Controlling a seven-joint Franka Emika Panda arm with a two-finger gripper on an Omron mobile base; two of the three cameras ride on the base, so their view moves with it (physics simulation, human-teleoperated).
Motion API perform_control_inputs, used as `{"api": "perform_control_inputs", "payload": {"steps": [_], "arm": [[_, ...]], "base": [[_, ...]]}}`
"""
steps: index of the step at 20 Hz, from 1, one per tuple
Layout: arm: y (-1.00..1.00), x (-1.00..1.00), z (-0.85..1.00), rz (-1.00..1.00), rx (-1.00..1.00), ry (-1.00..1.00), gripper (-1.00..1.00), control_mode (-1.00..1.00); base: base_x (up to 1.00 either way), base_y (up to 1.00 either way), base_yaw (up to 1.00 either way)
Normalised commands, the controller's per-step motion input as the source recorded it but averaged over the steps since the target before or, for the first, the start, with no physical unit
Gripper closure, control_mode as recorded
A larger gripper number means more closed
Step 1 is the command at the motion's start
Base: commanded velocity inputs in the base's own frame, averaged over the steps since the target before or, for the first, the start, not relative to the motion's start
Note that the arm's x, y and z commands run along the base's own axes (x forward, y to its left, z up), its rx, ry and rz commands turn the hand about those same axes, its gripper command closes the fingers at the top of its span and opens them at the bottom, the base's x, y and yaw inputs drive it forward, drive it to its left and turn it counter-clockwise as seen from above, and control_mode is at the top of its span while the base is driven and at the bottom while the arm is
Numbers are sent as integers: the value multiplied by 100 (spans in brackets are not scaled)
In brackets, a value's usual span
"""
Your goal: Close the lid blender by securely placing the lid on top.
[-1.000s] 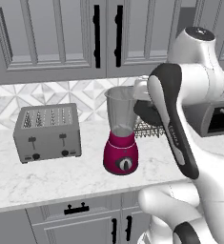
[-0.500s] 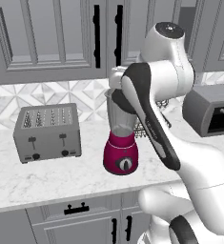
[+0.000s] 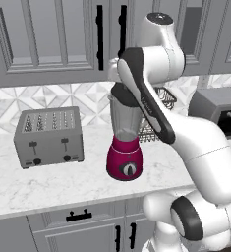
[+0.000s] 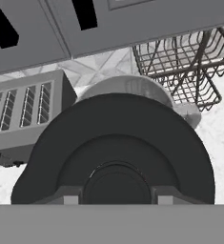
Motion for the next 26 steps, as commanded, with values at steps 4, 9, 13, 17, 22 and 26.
{"api": "perform_control_inputs", "payload": {"steps": [4,9,13,17,22,26], "arm": [[0,56,0,0,0,3,100,-100],[-3,46,0,0,0,2,100,-100],[-11,51,0,0,0,0,100,-100],[-12,24,-4,0,0,3,100,-100],[-12,0,-4,0,0,2,100,-100],[-2,0,-7,0,0,0,100,-100]], "base": [[0,0,0],[0,0,0],[0,0,0],[0,0,0],[0,0,0],[0,0,0]]}}
